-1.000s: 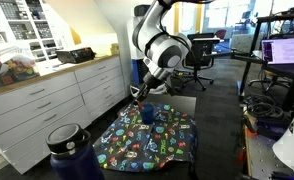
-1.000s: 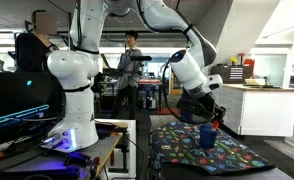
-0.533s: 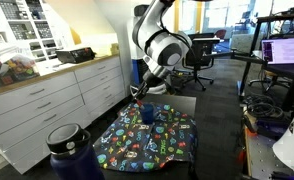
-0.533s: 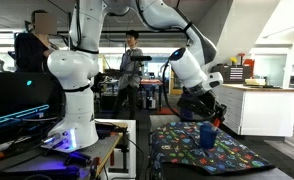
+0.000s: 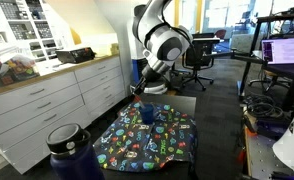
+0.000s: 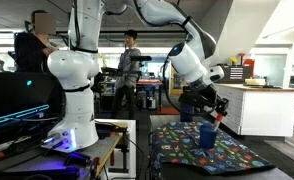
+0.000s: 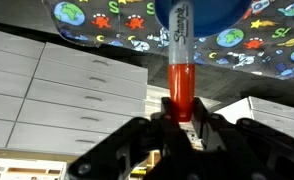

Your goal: Take the marker out of the cup and put it on the apron

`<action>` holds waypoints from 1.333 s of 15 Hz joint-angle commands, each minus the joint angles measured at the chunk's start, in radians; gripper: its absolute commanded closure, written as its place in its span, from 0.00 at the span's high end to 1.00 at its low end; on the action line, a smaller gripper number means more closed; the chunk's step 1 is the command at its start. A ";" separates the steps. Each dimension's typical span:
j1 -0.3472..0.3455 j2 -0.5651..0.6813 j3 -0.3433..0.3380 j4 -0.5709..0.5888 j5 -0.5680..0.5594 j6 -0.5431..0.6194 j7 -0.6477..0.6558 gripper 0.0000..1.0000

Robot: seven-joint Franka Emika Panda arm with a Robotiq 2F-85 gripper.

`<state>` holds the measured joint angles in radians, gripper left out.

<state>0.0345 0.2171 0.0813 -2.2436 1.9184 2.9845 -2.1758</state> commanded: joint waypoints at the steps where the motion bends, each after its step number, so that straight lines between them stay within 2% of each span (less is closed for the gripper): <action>1: 0.001 -0.055 -0.001 -0.020 0.020 0.019 0.003 0.08; 14: 0.011 -0.105 0.008 0.007 0.020 0.042 0.006 0.07; 20: 0.033 -0.117 0.032 0.029 0.021 0.053 0.008 0.08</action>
<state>0.0481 0.1300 0.0981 -2.2160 1.9189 3.0033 -2.1758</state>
